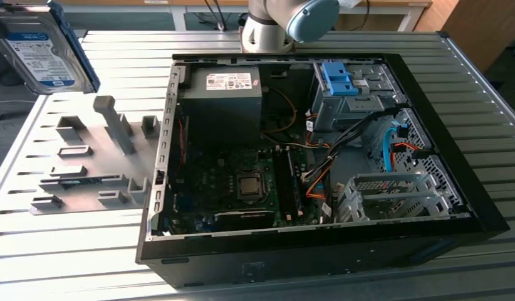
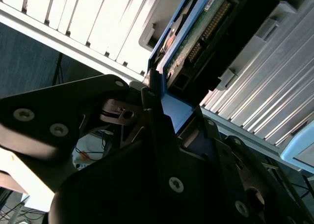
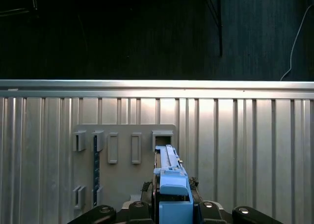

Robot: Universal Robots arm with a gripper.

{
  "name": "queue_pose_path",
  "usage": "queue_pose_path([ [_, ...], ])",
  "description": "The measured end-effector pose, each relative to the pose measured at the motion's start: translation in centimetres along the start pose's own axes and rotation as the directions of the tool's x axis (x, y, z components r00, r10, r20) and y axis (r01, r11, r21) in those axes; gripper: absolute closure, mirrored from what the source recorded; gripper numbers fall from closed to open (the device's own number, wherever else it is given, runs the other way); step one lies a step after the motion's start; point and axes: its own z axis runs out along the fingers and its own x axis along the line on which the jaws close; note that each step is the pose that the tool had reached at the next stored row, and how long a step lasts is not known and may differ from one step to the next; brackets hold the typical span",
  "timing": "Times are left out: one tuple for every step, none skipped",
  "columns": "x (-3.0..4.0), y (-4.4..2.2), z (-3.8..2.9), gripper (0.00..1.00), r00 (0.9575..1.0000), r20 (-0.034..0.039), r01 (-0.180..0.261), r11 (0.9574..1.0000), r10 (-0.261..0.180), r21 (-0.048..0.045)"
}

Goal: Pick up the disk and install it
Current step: 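Pick up the disk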

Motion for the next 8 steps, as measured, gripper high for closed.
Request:
queue_pose_path([
  [0.0,0.0,-0.12,0.63,1.0,0.0,0.0,1.0,0.0,-0.0001],
  [0.0,0.0,-0.23,0.63,1.0,0.0,0.0,1.0,0.0,-0.0001],
  [0.0,0.0,-0.33,0.63,1.0,0.0,0.0,1.0,0.0,0.0],
  [0.0,0.01,-0.43,0.63,1.0,0.0,0.0,1.0,0.0,0.0],
  [0.0,0.01,-0.54,0.63,1.0,0.0,0.0,1.0,0.0,-0.0001],
  [0.0,0.0,-0.64,0.63,1.0,0.0,0.0,1.0,0.0,-0.0001],
  [0.0,0.01,-0.73,0.63,1.0,0.0,0.0,1.0,0.0,-0.0001],
  [0.0,0.01,-0.8,0.63,1.0,0.0,0.0,1.0,0.0,0.0],
])
